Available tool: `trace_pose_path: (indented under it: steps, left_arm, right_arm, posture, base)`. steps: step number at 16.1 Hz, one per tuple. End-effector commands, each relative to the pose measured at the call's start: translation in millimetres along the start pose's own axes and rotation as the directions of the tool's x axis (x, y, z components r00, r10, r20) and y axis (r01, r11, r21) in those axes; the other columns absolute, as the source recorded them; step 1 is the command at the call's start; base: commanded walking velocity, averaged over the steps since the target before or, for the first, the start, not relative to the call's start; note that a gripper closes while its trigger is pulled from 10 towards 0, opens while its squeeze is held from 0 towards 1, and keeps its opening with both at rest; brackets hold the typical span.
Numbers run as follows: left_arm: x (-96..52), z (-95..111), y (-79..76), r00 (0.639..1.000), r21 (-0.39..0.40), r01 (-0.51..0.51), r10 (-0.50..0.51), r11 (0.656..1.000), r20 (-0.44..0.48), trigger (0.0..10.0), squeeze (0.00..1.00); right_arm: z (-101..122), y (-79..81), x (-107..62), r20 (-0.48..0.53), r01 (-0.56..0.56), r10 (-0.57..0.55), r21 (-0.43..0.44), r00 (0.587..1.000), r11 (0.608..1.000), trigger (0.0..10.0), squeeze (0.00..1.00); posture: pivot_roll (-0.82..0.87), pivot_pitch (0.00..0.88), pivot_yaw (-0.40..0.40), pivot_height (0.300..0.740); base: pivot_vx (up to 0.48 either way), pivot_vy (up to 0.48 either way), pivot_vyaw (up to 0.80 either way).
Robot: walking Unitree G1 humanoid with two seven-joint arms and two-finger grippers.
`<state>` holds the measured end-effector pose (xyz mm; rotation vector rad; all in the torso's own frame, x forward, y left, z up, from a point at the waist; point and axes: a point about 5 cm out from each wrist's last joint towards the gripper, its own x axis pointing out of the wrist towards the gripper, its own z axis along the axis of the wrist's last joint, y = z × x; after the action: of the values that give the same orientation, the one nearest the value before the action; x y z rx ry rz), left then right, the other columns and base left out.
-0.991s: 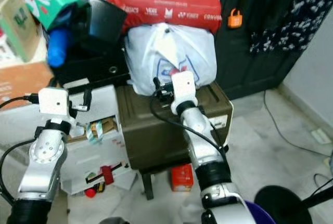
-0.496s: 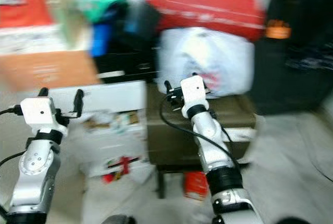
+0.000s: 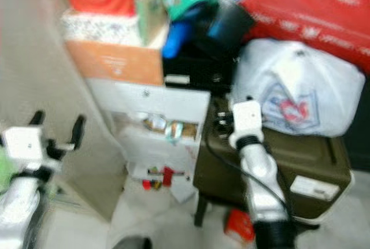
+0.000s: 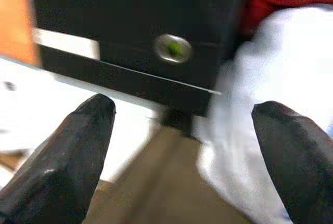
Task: Clean up the room
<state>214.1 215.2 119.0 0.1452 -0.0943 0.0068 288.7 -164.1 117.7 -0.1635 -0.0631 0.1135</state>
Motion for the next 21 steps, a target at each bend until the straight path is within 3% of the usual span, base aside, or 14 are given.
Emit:
trace_pose_path:
  steps: [1, 3, 5, 7, 12, 21]
  left_arm:
    - [1.3, 7, -5.0, 0.999, 0.004, 0.026, -0.026, 1.000, 0.028, 10.0, 0.00]
    - [2.6, 12, -7.8, 0.997, 0.006, 0.063, -0.063, 0.998, 0.034, 10.0, 0.00]
    - [13.0, 18, -12.0, 0.995, -0.004, 0.082, -0.082, 0.997, 0.051, 10.0, 0.00]
    - [13.1, 17, -16.0, 0.994, -0.012, 0.099, -0.099, 0.995, 0.047, 10.0, 0.00]
    - [20.8, 16, -32.8, 0.986, -0.049, 0.160, -0.158, 0.986, 0.050, 10.0, 0.00]
    - [-0.1, 6, -35.8, 1.000, -0.077, 0.009, -0.008, 0.997, 0.005, 10.0, 0.00]
  right_arm:
    - [6, -4.9, -0.4, 0.019, 0.019, -0.019, 0.000, 1.000, 1.000, 10.0, 0.00]
    - [10, -3.3, 0.5, 0.025, 0.035, -0.035, 0.006, 0.999, 0.999, 10.0, 0.00]
    - [13, -6.6, -10.3, 0.014, 0.038, -0.038, 0.001, 0.999, 0.999, 10.0, 0.00]
    - [14, -8.7, -14.4, 0.009, 0.043, -0.043, -0.004, 0.999, 0.999, 10.0, 0.00]
    - [21, 1.9, -0.6, 0.021, -0.009, 0.009, -0.003, 1.000, 1.000, 10.0, 0.00]
    - [32, 26.2, 21.0, 0.051, -0.195, 0.198, -0.042, 0.979, 0.980, 10.0, 0.00]
  posture:
    - [0.02, 0.000, 0.004, 0.740]
    - [0.03, 0.000, 0.018, 0.740]
    - [-0.01, 0.000, 0.044, 0.740]
    - [-0.02, 0.000, 0.052, 0.740]
    - [-0.01, 0.000, 0.022, 0.740]
    - [0.07, 0.000, -0.094, 0.740]
  base:
    - [0.000, 0.000, 0.80]
    - [0.000, 0.000, 0.80]
    - [0.000, 0.000, 0.80]
    - [0.000, 0.000, 0.80]
    - [0.000, 0.000, 0.80]
    - [0.000, 0.000, 0.80]
